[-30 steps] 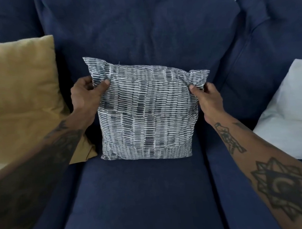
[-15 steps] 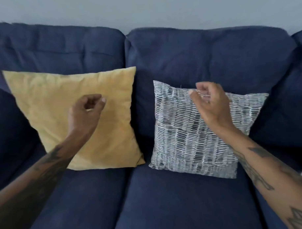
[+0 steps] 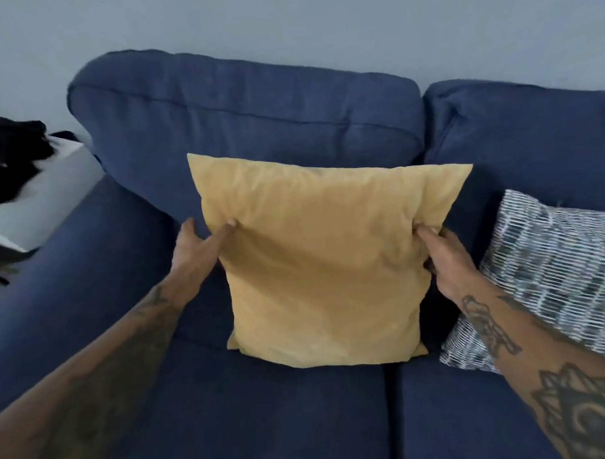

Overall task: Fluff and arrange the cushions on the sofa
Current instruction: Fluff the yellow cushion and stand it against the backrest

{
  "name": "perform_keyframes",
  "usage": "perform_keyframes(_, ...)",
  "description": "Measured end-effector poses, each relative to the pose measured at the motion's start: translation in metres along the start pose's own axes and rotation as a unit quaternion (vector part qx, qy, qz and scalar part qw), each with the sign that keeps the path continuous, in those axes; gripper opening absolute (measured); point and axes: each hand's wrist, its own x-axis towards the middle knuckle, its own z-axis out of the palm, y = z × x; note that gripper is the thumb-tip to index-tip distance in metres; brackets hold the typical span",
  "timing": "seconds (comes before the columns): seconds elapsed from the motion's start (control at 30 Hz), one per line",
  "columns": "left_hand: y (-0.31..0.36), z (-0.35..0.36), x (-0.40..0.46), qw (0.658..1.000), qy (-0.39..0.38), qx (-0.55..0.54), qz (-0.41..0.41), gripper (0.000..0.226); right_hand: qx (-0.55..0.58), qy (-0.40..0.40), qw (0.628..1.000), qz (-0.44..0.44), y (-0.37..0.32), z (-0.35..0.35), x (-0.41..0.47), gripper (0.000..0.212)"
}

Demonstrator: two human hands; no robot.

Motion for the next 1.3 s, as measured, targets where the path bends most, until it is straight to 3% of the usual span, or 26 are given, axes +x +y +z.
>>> perform_keyframes(0.1,-0.005,0.017,0.010,0.992,-0.065,-0.108,0.001,0.067,0.022,0.017,1.000,0.007,0.002,-0.003,0.005,0.105)
perform_keyframes(0.23,-0.009,0.012,0.013,0.992,-0.018,-0.111,0.051,0.038,0.044,0.028,0.999,-0.010,-0.012,0.004,-0.005,0.055)
perform_keyframes(0.37,0.007,-0.021,0.015,0.986,0.005,-0.095,0.137,0.023,0.083,0.028,0.996,-0.033,-0.037,0.019,-0.021,0.045)
perform_keyframes(0.5,0.019,-0.046,0.031,0.981,0.050,-0.123,0.140,0.040,0.065,-0.006,0.995,-0.074,-0.045,0.044,-0.035,0.036)
perform_keyframes(0.6,-0.001,-0.055,0.048,0.993,0.020,-0.100,0.064,0.044,-0.020,0.000,0.999,-0.043,-0.017,0.066,-0.038,0.030)
perform_keyframes(0.73,-0.026,-0.065,0.057,0.991,-0.040,-0.126,0.004,0.022,-0.087,0.000,0.996,-0.025,-0.002,0.070,-0.036,0.028)
perform_keyframes(0.87,0.009,-0.074,0.071,0.970,-0.058,-0.235,0.004,0.005,-0.032,-0.023,0.994,-0.100,-0.048,0.063,-0.023,0.053)
perform_keyframes(0.9,0.020,-0.074,0.075,0.968,-0.059,-0.242,-0.003,0.007,-0.018,-0.022,0.994,-0.103,-0.058,0.063,-0.019,0.048)
perform_keyframes(1.03,0.044,-0.067,0.078,0.973,-0.038,-0.227,-0.034,0.053,-0.031,0.008,0.997,-0.074,-0.078,0.066,-0.013,0.024)
perform_keyframes(1.1,0.044,-0.070,0.080,0.976,-0.015,-0.217,-0.023,0.043,-0.029,0.026,0.996,-0.080,-0.082,0.061,-0.011,0.016)
perform_keyframes(1.17,0.039,-0.077,0.087,0.978,0.007,-0.207,-0.007,0.016,-0.012,0.038,0.996,-0.085,-0.083,0.053,-0.010,0.012)
perform_keyframes(1.3,0.031,-0.075,0.091,0.982,0.014,-0.189,0.027,0.017,0.009,0.048,0.995,-0.086,-0.075,0.054,-0.012,0.008)
